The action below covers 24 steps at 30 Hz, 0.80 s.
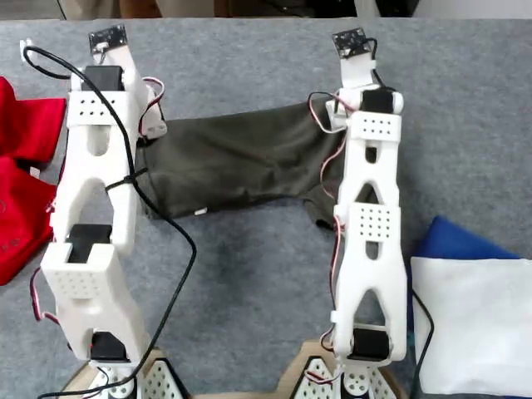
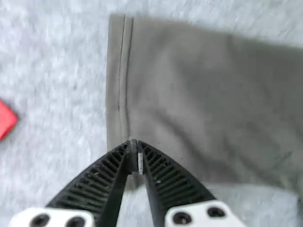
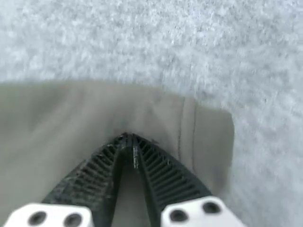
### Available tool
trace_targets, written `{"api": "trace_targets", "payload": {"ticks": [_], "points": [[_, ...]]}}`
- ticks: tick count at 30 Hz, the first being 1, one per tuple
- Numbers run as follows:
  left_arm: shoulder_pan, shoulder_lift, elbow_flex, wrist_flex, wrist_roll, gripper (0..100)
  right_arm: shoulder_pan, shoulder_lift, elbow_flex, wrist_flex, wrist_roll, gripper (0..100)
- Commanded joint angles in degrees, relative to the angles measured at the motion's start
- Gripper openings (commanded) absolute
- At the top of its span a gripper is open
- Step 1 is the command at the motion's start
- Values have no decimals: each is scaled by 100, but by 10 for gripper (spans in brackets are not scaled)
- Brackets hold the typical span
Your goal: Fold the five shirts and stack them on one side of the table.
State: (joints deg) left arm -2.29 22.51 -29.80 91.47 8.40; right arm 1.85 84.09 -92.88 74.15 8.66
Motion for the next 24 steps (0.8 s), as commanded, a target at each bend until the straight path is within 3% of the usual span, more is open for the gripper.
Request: {"api": "trace_targets", "payload": {"ticks": [1,9,15,24], "points": [[290,-48,167,246,-123,20,4,119,-277,-527,-44,5],[299,180,1451,-105,-114,20,31,92,-268,-536,-53,5],[-70,171,2752,-1301,-211,19,57,119,-251,-659,-35,5],[-563,207,3103,-1688,-615,19,189,207,-233,-905,-35,5]]}}
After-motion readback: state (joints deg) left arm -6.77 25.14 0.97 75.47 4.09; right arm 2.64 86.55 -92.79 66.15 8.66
